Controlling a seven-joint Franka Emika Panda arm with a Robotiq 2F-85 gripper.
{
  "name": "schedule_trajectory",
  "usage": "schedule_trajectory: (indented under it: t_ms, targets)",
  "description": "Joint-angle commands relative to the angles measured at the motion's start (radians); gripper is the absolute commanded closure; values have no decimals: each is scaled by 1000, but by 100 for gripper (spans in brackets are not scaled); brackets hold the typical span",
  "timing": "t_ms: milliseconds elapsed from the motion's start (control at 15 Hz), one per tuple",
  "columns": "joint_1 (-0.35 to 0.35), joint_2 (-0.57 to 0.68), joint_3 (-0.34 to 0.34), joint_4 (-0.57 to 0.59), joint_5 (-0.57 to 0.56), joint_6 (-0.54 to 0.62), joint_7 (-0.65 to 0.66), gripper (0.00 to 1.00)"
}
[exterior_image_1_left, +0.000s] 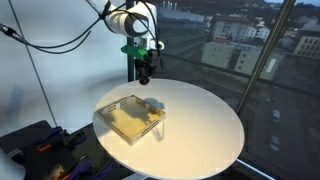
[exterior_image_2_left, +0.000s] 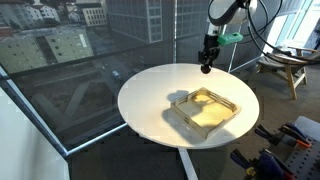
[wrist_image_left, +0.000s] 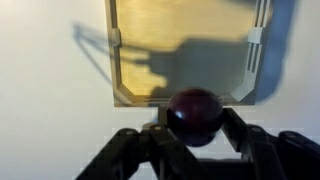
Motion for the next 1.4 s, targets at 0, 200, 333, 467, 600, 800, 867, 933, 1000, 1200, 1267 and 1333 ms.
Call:
schedule_trajectory:
  t_ms: [0, 200, 333, 467, 600, 800, 867, 933, 1000, 1200, 1267, 1333]
  targets:
    - [3, -34, 4, -2, 7, -61, -10, 67]
    - [6, -43, 5, -2, 1, -91, -6, 67]
    - [9, -47, 5, -4, -3, -104, -4, 67]
    - [14, -51, 5, -9, -10, -103, 2, 67]
    - [18, -50, 7, -15, -12, -100, 2, 67]
    - [29, -50, 10, -28, -15, -89, 3, 67]
    - [32, -51, 10, -32, -18, -84, 7, 67]
    - [35, -51, 10, -35, -18, -83, 5, 67]
    - [38, -53, 11, -40, -20, -77, 7, 67]
    - [44, -58, 11, -62, -28, -56, 15, 67]
    - [46, -59, 11, -69, -30, -49, 15, 67]
    - [48, -62, 11, -80, -34, -33, 19, 67]
